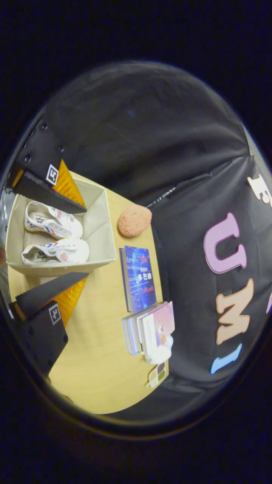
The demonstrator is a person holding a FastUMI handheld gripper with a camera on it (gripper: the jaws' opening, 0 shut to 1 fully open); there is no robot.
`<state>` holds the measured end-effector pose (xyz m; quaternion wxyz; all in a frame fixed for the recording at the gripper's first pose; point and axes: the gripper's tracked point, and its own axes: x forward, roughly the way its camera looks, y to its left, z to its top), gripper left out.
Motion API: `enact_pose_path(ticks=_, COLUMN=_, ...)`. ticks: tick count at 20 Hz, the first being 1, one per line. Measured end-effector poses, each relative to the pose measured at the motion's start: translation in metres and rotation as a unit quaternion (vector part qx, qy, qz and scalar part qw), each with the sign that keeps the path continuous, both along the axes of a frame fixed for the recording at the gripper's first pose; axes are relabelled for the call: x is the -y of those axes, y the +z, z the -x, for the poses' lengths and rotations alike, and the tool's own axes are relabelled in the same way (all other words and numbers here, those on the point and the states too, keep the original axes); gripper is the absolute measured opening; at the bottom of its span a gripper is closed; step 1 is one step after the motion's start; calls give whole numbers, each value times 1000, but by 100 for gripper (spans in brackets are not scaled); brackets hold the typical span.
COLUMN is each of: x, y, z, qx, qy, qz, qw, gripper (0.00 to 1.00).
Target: Open the storage box then place both shoes into the box .Put the left shoe in first, then the right shoe, with the right side of both shoes facing outward in a uniform manner.
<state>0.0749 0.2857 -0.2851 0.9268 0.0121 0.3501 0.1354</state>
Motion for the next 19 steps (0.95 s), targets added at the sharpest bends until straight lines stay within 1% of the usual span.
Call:
enact_pose_path(ticks=4, x=47, y=46, z=-5, qx=53, qy=-5, qz=-2, qw=999, gripper=97)
enact_pose_path(ticks=7, x=86, y=87, z=-4, qx=107, qy=-10, qz=4, qw=994, gripper=97)
enact_pose_path(ticks=10, x=120, y=125, z=1, qx=160, qy=-16, qz=15, qw=987, gripper=97)
enact_pose_path(ticks=14, x=148, y=177, z=16, qx=221, qy=-22, qz=14, qw=975, gripper=97)
enact_pose_path(ticks=19, x=179, y=223, z=33, qx=267, qy=-39, qz=35, qw=962, gripper=97)
